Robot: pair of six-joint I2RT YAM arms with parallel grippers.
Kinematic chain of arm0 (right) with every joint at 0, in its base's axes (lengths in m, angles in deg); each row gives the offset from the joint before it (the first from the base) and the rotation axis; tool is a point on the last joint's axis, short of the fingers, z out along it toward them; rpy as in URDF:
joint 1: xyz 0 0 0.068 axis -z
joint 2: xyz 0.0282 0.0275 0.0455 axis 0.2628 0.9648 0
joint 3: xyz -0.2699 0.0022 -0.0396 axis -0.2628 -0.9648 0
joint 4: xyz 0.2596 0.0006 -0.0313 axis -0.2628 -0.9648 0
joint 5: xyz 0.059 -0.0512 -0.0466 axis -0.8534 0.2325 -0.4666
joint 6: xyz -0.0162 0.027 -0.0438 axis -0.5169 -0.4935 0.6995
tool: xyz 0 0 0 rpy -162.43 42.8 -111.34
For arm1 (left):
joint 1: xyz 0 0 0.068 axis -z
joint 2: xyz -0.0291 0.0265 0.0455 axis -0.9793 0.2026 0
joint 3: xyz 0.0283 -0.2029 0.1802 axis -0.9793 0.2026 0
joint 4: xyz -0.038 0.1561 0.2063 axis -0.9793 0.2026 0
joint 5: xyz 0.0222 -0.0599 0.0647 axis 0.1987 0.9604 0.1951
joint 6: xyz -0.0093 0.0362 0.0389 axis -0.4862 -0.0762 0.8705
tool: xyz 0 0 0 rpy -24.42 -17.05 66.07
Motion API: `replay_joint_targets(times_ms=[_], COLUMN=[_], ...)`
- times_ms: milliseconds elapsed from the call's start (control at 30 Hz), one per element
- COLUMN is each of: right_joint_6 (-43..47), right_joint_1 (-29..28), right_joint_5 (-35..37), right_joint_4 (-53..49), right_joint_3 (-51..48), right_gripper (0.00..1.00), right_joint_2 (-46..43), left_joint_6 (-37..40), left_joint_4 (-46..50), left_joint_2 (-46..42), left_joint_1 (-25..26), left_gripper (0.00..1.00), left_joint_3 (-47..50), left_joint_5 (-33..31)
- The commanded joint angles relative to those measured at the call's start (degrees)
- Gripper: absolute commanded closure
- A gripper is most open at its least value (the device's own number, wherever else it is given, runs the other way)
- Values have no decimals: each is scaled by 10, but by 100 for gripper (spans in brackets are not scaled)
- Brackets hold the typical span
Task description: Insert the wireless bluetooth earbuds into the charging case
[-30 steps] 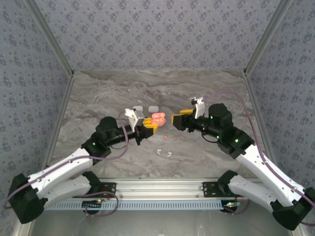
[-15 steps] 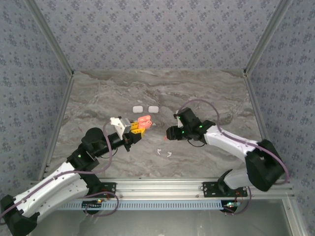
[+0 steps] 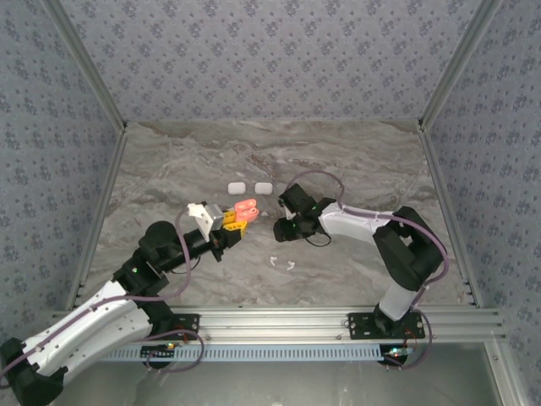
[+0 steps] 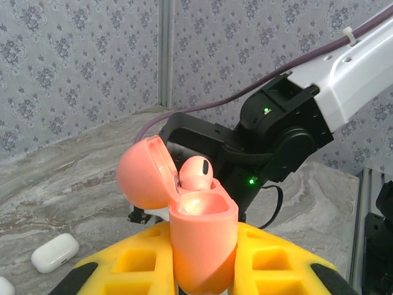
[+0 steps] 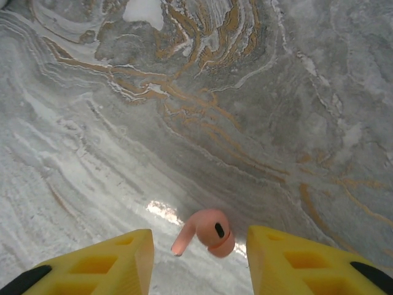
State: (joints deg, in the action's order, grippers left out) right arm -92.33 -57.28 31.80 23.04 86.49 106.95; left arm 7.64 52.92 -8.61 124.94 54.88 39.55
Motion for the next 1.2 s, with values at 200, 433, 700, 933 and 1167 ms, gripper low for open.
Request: replay_joint_targets(times_ms=[200, 433, 700, 933, 1167], right_joint_6=[20, 22, 19, 22, 22], right_joint_1=[-3, -2, -3, -4, -4], right_joint_5=[14, 12, 11, 10, 2], right_joint_4=[-18, -34, -66, -77, -78], right_joint_3=[31, 45, 45, 41, 45], right_gripper=[64, 68, 70, 71, 78], right_joint_2=[35, 52, 50, 46, 26], left_joint_6=[5, 5, 6, 6, 8], left_joint_4=[-3, -5, -6, -10, -11], left_joint_2=[-14, -14, -12, -8, -5], left_joint_1=[4, 4, 4, 4, 3], left_gripper=[100, 100, 100, 100, 100], left_joint_3=[-1, 0, 1, 1, -1], left_joint_5=[-10, -11, -13, -14, -15])
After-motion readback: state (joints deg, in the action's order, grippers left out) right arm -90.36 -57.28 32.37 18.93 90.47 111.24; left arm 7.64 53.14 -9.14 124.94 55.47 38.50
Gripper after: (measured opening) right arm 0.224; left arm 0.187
